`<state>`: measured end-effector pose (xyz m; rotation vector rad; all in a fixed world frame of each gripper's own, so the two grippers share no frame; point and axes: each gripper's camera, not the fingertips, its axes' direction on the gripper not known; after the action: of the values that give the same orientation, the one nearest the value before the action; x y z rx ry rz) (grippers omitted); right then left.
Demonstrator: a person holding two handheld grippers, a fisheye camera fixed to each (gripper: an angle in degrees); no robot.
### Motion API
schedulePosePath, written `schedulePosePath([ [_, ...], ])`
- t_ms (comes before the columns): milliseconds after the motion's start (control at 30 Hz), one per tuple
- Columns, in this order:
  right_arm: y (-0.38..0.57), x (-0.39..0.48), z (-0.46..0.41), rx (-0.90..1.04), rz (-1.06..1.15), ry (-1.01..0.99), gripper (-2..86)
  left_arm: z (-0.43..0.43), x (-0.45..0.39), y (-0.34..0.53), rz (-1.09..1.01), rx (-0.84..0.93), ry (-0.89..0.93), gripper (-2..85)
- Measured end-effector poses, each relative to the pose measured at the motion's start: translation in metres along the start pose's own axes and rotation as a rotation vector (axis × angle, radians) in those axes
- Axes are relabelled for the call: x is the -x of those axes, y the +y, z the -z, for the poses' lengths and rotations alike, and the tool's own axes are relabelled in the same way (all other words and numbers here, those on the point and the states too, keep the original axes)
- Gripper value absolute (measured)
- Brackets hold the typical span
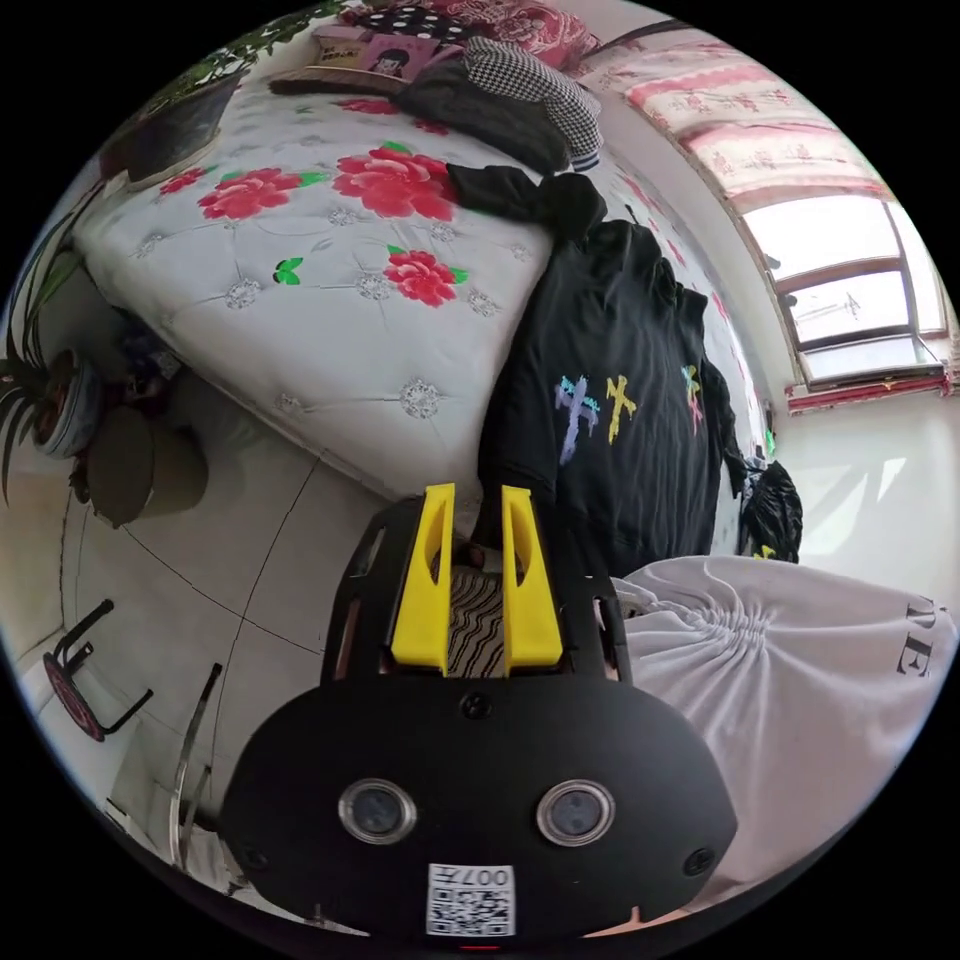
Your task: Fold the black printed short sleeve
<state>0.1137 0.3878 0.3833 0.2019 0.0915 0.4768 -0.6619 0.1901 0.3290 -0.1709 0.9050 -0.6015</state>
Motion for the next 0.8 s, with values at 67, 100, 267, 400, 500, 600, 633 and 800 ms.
schedulePosePath([
  [67, -0.049, -0.014, -0.007, -0.084, -0.053, 0.010, 8.6, 0.005, -0.011, -0.007, 0.003, -0.022, 0.001, 7.9],
  [100, -0.063, -0.016, -0.011, -0.092, -0.061, 0.020, 8.8, 0.008, -0.018, -0.011, 0.005, -0.031, -0.006, 7.8],
  [267, -0.172, -0.035, -0.051, -0.076, -0.082, 0.136, 9.5, 0.013, -0.042, -0.029, 0.042, -0.016, -0.033, 7.7],
  [400, -0.227, -0.053, -0.088, -0.006, -0.106, 0.241, 9.3, 0.020, -0.058, -0.045, 0.081, -0.041, -0.052, 7.7],
  [500, -0.254, -0.064, -0.124, 0.094, -0.124, 0.263, 7.8, 0.019, -0.064, -0.057, 0.115, -0.048, -0.048, 7.7],
  [600, -0.257, -0.045, -0.149, 0.151, 0.008, 0.401, 5.2, 0.014, -0.067, -0.076, 0.127, -0.048, -0.033, 7.8],
  [633, -0.259, -0.035, -0.155, 0.211, 0.050, 0.453, 4.2, 0.013, -0.067, -0.081, 0.129, -0.048, -0.028, 7.8],
  [800, -0.254, 0.013, -0.059, 0.043, 0.211, 0.668, 2.0, 0.020, -0.056, -0.145, 0.132, -0.107, 0.041, 8.3],
])
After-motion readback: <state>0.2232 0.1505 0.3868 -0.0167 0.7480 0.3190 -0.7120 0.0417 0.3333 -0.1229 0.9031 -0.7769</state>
